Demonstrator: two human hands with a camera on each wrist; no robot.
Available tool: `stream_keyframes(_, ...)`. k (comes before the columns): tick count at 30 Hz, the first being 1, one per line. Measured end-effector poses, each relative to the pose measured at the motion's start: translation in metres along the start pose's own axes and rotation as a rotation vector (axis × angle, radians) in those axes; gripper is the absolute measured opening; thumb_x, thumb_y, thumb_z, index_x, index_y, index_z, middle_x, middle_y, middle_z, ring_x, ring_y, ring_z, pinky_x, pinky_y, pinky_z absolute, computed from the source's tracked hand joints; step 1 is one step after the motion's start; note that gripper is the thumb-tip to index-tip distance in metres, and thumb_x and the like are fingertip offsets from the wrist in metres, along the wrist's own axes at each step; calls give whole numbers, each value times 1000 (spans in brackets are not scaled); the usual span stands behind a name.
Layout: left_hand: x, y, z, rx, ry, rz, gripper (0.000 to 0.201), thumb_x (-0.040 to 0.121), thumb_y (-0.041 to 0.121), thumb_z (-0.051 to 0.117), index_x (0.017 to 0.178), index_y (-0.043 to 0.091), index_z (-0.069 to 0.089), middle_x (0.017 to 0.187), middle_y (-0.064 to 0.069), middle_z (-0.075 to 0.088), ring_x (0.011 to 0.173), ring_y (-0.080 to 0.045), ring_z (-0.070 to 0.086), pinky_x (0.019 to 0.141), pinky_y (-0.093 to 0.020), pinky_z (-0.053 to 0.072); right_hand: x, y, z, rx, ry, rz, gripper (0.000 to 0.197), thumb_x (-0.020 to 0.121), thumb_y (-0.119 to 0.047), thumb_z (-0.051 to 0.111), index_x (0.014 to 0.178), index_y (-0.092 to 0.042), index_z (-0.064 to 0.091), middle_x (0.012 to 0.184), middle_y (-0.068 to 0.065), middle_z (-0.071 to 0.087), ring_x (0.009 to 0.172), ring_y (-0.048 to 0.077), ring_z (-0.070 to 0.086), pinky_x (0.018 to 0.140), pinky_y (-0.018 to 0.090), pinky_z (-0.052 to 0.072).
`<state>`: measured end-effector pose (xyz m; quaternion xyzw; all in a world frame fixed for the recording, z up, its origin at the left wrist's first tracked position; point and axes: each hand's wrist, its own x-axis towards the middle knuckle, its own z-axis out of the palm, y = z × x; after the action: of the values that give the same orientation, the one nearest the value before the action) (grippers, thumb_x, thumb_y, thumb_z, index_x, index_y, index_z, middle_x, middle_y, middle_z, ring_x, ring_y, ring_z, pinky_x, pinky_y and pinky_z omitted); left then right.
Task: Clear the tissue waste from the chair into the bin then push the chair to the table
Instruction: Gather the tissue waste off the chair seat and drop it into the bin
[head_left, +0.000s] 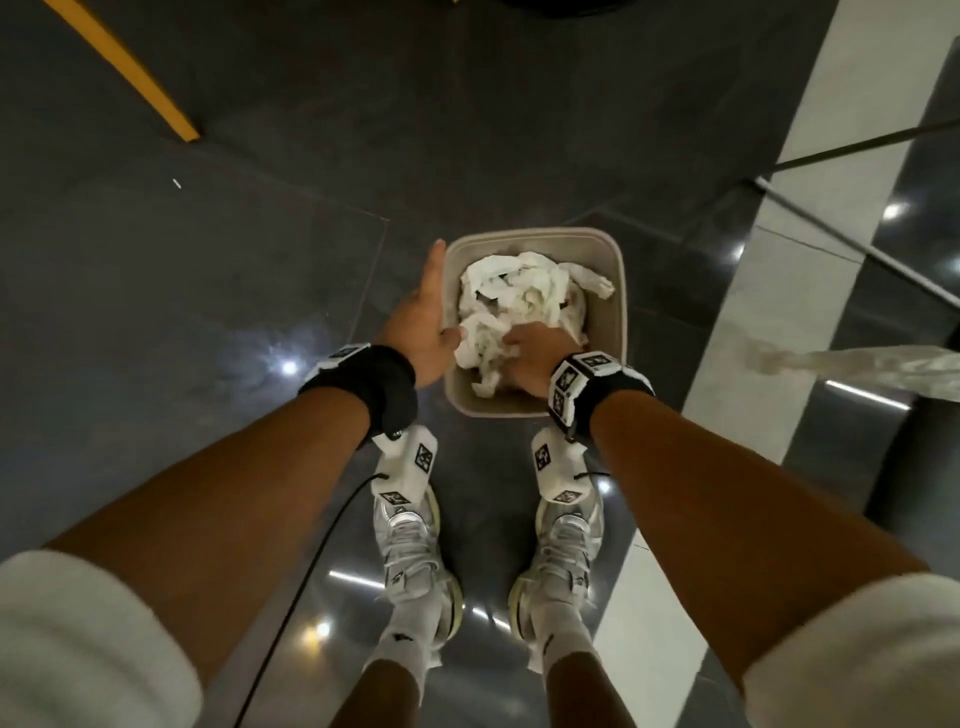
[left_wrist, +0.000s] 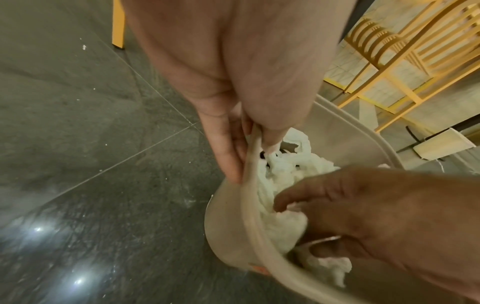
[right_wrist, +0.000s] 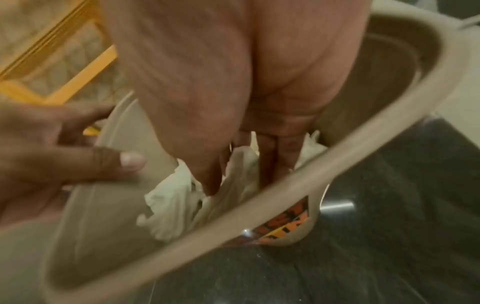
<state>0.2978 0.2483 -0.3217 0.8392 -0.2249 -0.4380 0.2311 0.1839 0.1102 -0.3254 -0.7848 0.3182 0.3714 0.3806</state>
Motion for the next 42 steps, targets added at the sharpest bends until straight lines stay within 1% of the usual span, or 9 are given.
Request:
stream_keyframes(8, -36, 81, -21, 205, 50, -189, 88, 93, 22, 61, 159, 14, 4, 159, -21, 22, 144, -43, 29, 117, -49, 31, -120, -3, -74, 86, 236, 19, 54, 94, -32, 51, 147, -30, 43, 155, 2, 42, 136, 30, 49, 110, 45, 44)
stream_keyframes(13, -88, 225, -13, 354, -46, 189, 68, 90, 23, 64, 150, 15, 33, 148, -15, 40, 138, -36, 38, 115, -42, 32, -237, 51, -156, 351, 443, 73, 28, 95, -25, 51, 113, -14, 69, 113, 13, 73, 106, 36, 68, 93, 43, 54)
stream_keyframes(19, -114, 386, 68, 485, -187, 615, 83, 81, 34, 71, 152, 30, 29, 153, -1, 32, 136, -29, 35, 110, -40, 35, -324, 160, -212, 646, 696, 209, 21, 83, -30, 50, 92, -29, 69, 91, 6, 78, 89, 30, 73, 87, 44, 58)
stream_keyframes(23, -111, 425, 134, 806, -319, 667, 92, 79, 19, 67, 151, 49, 18, 159, 1, 15, 137, -31, 25, 104, -51, 43, -360, 231, -220, 727, 798, 216, 17, 82, -25, 52, 88, -33, 66, 83, -2, 77, 82, 22, 73, 88, 43, 57)
stream_keyframes(26, -102, 437, 153, 760, -334, 686, 48, 82, -4, 50, 116, 27, 64, 120, -3, 52, 115, -34, 50, 82, -35, 44, -386, 273, -217, 790, 798, 190, 20, 87, -21, 52, 95, -28, 69, 83, -6, 76, 79, 16, 73, 85, 43, 58)
stream_keyframes(29, -106, 467, 162, 461, -220, 573, 18, 87, 1, 48, 82, 9, 63, 82, -8, 61, 87, -36, 62, 67, -33, 43, -402, 304, -218, 823, 805, 195, 23, 92, -20, 50, 101, -27, 69, 84, -8, 75, 76, 13, 73, 82, 40, 60)
stream_keyframes(32, -115, 500, 184, 275, -193, 497, 22, 92, 15, 49, 111, 15, 59, 106, -10, 65, 100, -32, 61, 82, -35, 47, -408, 322, -224, 867, 909, 210, 20, 93, -21, 52, 99, -27, 70, 85, -7, 74, 75, 13, 71, 81, 40, 60)
stream_keyframes(35, -118, 506, 212, 567, -384, 464, 71, 82, 42, 69, 144, 23, 40, 134, -9, 40, 128, -29, 39, 106, -38, 40, -414, 337, -242, 800, 1069, 286, 18, 92, -23, 55, 100, -25, 70, 91, -10, 71, 85, 13, 67, 86, 35, 56)
stream_keyframes(42, -116, 507, 197, 512, -409, 566, 8, 94, 12, 61, 96, 7, 67, 91, -10, 66, 83, -26, 61, 72, -30, 43, -418, 370, -278, 360, 1005, 492, 77, 79, -48, 71, 144, -23, 39, 148, 8, 39, 131, 36, 40, 108, 48, 39)
